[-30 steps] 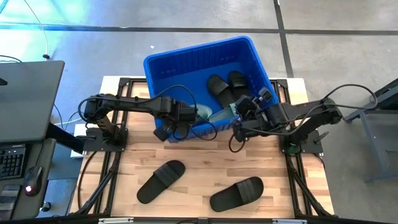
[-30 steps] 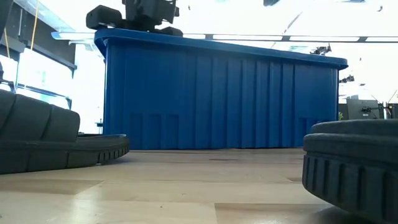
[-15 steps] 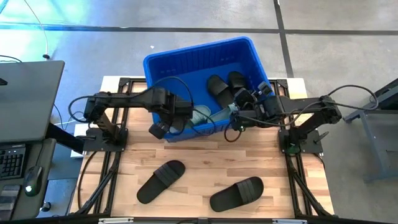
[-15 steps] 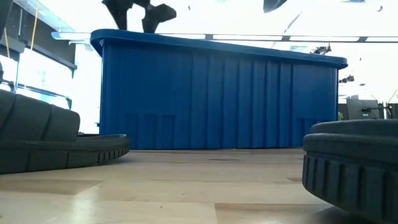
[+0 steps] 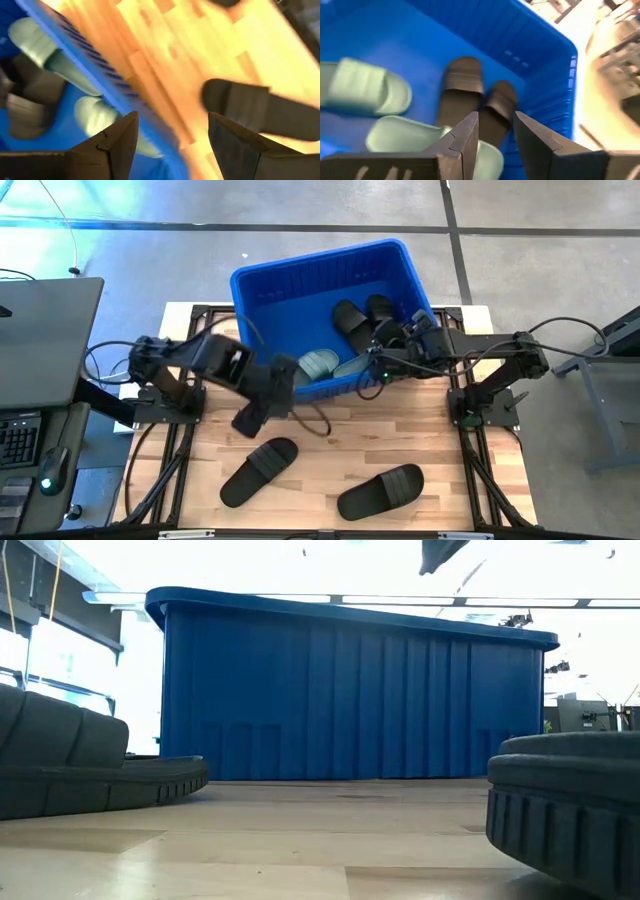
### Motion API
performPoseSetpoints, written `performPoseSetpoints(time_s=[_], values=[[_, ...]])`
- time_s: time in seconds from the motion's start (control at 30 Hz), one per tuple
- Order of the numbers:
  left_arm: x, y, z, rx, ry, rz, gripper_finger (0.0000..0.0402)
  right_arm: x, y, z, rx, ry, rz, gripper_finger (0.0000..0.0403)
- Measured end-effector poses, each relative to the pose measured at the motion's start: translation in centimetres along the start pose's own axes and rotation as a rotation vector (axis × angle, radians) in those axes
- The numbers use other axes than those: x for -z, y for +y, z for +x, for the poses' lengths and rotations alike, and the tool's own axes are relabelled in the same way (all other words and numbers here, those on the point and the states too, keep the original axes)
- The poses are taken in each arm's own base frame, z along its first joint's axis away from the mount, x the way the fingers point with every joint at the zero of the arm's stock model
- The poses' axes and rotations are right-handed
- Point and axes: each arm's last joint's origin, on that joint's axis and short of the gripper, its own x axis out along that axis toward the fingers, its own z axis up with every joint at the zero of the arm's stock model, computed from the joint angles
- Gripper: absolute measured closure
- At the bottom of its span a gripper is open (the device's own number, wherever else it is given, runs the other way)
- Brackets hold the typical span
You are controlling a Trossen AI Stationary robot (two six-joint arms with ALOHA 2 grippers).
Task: Pick and place slides into bin
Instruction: Put the black slide into the blue bin
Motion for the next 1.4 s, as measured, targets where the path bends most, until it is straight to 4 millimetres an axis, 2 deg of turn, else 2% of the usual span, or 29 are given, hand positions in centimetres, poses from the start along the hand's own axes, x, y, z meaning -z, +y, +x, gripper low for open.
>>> performPoseSetpoints(time_s=[0.17,0.33,0.53,0.7,0.8,0.93,1.07,1.4], values=[[-0.8,-3.5,0.9,0.054,0.033,-0.072,0.0202,-0.6,1.0,0.1,-0.104,-0.006,-0.034,0.0288],[-1.3,-7.8,2.7,0.108,0.094,-0.179,0.0218,-1.0,2.3,0.6,-0.173,-0.003,-0.090,0.0288],[-1.4,-13.6,6.4,0.150,0.112,-0.110,0.0222,-0.8,3.9,1.6,-0.187,0.032,-0.168,0.0288],[-0.3,-17.3,9.9,0.150,0.132,-0.029,0.0209,-0.5,5.1,2.3,-0.200,0.075,-0.187,0.0288],[0.8,-18.4,11.6,0.071,0.160,-0.040,0.0201,-0.2,5.8,2.4,-0.213,0.094,-0.179,0.0288],[2.5,-18.7,13.5,-0.031,0.226,-0.054,0.0196,0.2,6.6,1.8,-0.219,0.087,-0.150,0.0288],[3.7,-18.9,15.2,-0.014,0.281,-0.089,0.0195,0.5,7.0,1.1,-0.232,0.083,-0.074,0.0288],[5.4,-19.6,18.1,-0.019,0.264,-0.098,0.0195,1.0,7.6,0.1,-0.242,0.061,-0.004,0.0288]])
